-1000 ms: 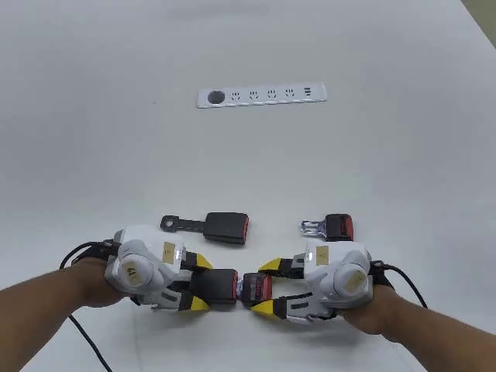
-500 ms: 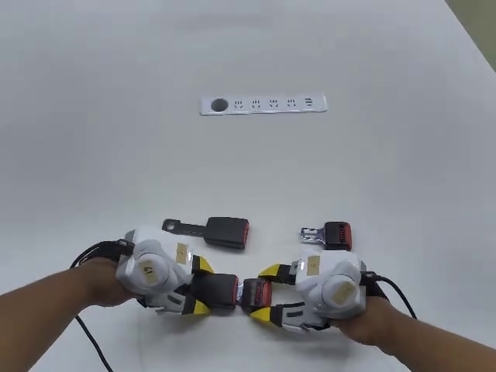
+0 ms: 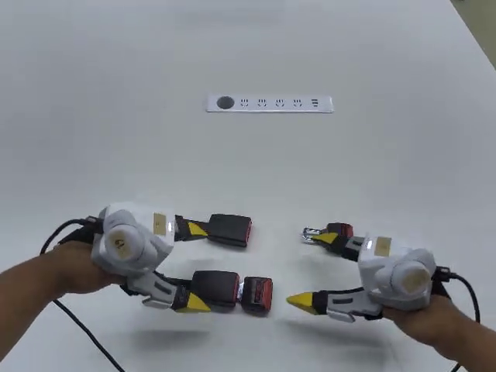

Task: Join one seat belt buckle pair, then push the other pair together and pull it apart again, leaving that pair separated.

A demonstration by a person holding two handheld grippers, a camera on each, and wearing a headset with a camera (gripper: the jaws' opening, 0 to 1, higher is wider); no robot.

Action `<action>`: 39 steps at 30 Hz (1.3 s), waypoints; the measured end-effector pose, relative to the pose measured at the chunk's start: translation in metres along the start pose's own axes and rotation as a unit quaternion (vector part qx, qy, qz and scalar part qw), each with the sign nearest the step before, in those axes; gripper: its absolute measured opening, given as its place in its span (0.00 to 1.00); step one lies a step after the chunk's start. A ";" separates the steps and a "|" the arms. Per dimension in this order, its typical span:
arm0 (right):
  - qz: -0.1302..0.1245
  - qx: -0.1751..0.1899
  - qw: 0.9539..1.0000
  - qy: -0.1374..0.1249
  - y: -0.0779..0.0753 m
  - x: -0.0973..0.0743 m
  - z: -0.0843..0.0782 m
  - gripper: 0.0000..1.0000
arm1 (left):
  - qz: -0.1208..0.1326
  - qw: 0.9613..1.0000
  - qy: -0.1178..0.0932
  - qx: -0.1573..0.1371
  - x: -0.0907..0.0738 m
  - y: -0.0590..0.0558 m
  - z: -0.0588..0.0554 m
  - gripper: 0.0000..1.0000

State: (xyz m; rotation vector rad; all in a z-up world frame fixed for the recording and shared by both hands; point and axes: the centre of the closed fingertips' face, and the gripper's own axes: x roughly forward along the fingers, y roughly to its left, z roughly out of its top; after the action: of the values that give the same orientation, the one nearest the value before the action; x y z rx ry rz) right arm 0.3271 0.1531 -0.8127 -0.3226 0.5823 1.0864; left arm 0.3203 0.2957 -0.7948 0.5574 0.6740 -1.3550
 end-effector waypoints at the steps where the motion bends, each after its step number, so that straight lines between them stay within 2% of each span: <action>1: -0.004 -0.001 1.000 0.007 -0.009 -0.004 -0.003 0.69 | 0.002 1.000 -0.003 -0.003 -0.001 0.005 0.003 0.70; 4: -0.011 -0.008 1.000 0.012 -0.026 -0.011 -0.006 0.68 | 0.016 1.000 0.000 0.012 -0.001 0.024 0.007 0.70; 8: -0.021 -0.007 1.000 0.020 -0.053 -0.022 -0.009 0.68 | 0.014 1.000 -0.006 0.027 0.005 0.039 0.017 0.68; 11: -0.023 -0.007 0.999 0.030 -0.066 -0.024 -0.015 0.68 | 0.010 0.999 0.003 0.030 0.013 0.048 0.018 0.65; 14: -0.015 0.002 0.999 0.044 -0.073 -0.023 -0.023 0.68 | 0.004 0.999 0.022 0.035 0.025 0.055 0.010 0.64; 16: -0.001 0.011 0.999 0.051 -0.073 -0.021 -0.028 0.67 | 0.000 0.998 0.036 0.044 0.029 0.056 0.003 0.64; 18: 0.009 0.011 0.998 0.056 -0.070 -0.017 -0.032 0.66 | 0.007 0.996 0.064 0.058 0.034 0.063 -0.012 0.60; 20: 0.019 0.013 0.998 0.066 -0.069 -0.015 -0.037 0.66 | -0.001 0.998 0.055 0.042 0.037 0.063 -0.013 0.56; 26: 0.035 0.006 0.997 0.070 -0.069 -0.009 -0.040 0.63 | 0.001 0.999 0.040 0.025 0.043 0.073 -0.014 0.56; 29: 0.040 0.001 0.996 0.080 -0.069 -0.006 -0.044 0.60 | -0.009 0.999 0.037 0.015 0.049 0.073 -0.016 0.56; 31: 0.042 -0.003 0.996 0.079 -0.068 -0.005 -0.043 0.60 | -0.020 0.999 0.038 0.019 0.053 0.068 -0.017 0.56; 37: 0.050 -0.027 0.994 0.092 -0.069 -0.004 -0.049 0.55 | -0.035 0.997 0.050 0.042 0.060 0.067 -0.022 0.53; 38: 0.051 -0.028 0.994 0.092 -0.069 -0.004 -0.048 0.53 | -0.039 0.996 0.048 0.063 0.060 0.068 -0.020 0.53; 39: 0.053 -0.029 0.994 0.092 -0.070 -0.004 -0.047 0.52 | -0.041 0.996 0.052 0.055 0.060 0.067 -0.021 0.53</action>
State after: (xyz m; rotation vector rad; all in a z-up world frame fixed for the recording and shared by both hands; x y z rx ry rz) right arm 0.3753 0.0948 -0.8512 -0.4497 0.7398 1.1843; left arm 0.3888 0.2787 -0.8538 0.6973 0.7164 -1.4546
